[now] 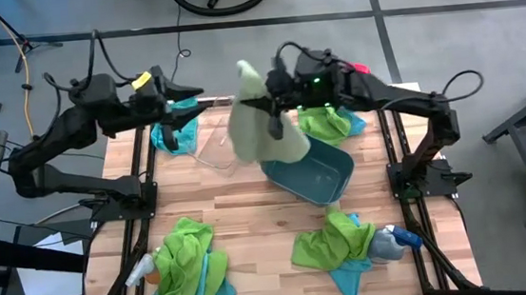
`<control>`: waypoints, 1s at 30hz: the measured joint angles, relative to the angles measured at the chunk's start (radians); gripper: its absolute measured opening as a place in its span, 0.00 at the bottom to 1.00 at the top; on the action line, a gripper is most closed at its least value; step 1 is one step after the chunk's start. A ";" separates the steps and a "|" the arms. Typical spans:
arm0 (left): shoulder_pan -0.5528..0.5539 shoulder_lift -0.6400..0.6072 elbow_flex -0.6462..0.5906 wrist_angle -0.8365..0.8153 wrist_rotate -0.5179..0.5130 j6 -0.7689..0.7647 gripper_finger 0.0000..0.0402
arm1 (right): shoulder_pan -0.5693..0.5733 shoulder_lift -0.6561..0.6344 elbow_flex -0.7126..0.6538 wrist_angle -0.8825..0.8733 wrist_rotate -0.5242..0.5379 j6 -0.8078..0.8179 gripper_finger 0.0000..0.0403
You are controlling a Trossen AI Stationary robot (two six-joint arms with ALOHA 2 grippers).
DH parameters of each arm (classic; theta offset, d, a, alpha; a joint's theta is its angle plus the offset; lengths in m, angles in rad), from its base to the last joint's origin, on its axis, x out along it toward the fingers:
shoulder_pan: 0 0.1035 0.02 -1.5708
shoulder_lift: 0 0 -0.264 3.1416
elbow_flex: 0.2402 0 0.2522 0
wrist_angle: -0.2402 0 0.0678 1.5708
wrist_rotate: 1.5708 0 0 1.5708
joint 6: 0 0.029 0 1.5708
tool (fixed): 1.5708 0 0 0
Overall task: Sort microfiber towel by color & place in baskets
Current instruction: Put the light green microfiber towel into the blue bin
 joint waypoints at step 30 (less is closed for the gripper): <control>0.000 -0.007 0.000 -0.103 -0.141 -0.007 0.46 | 0.138 -0.365 -0.627 -0.076 0.338 0.401 0.00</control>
